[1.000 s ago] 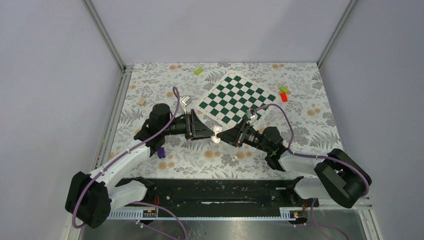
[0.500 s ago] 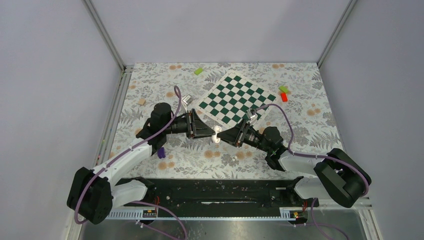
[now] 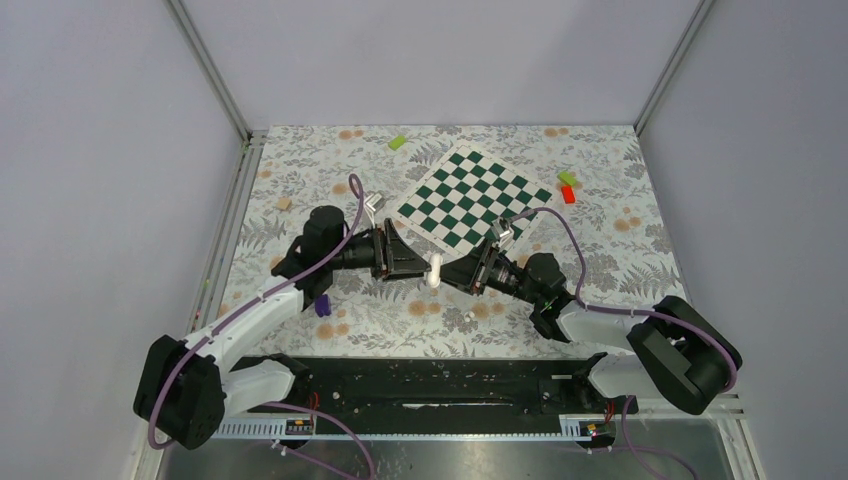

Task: Insert the wireless bluetooth earbuds into the charging case
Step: Pass from the right arm to the left

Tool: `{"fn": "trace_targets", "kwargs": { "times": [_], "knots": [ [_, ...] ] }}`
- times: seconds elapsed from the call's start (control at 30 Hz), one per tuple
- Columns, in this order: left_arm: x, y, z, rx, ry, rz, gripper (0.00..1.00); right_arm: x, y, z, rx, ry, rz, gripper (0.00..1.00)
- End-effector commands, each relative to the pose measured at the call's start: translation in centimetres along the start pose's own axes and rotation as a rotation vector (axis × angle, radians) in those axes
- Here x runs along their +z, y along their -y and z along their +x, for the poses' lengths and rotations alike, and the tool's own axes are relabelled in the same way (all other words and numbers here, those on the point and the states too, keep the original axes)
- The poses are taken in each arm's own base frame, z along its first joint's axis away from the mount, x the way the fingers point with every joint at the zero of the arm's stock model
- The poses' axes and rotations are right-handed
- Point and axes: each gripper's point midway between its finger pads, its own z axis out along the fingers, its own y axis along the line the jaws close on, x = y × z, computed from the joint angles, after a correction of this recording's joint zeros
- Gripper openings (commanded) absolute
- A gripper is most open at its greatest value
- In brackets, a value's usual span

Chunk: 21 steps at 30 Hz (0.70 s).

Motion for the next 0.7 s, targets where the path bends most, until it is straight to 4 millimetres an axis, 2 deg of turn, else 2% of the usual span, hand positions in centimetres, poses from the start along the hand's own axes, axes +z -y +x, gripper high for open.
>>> {"fn": "trace_targets", "kwargs": {
  "times": [0.0, 0.13, 0.2, 0.4, 0.67],
  "knots": [
    [-0.8, 0.6, -1.1, 0.112, 0.049, -0.095, 0.58, 0.2, -1.5, -0.5, -0.05, 0.0, -0.031, 0.12],
    [-1.0, 0.5, -1.2, 0.184, 0.061, -0.186, 0.77, 0.1, -1.3, -0.5, -0.076, -0.005, 0.014, 0.12],
    [-1.1, 0.4, -1.1, 0.235, 0.069, -0.253, 0.81, 0.0, -1.3, -0.6, -0.092, -0.004, 0.031, 0.12],
    [-1.3, 0.5, -1.3, 0.347, 0.106, -0.39, 0.81, -0.2, -0.9, -0.7, -0.114, -0.007, 0.094, 0.12],
    [-0.3, 0.1, -0.7, 0.362, 0.082, -0.434, 0.77, -0.2, -1.3, -0.8, -0.124, -0.007, 0.094, 0.12]
  ]
}}
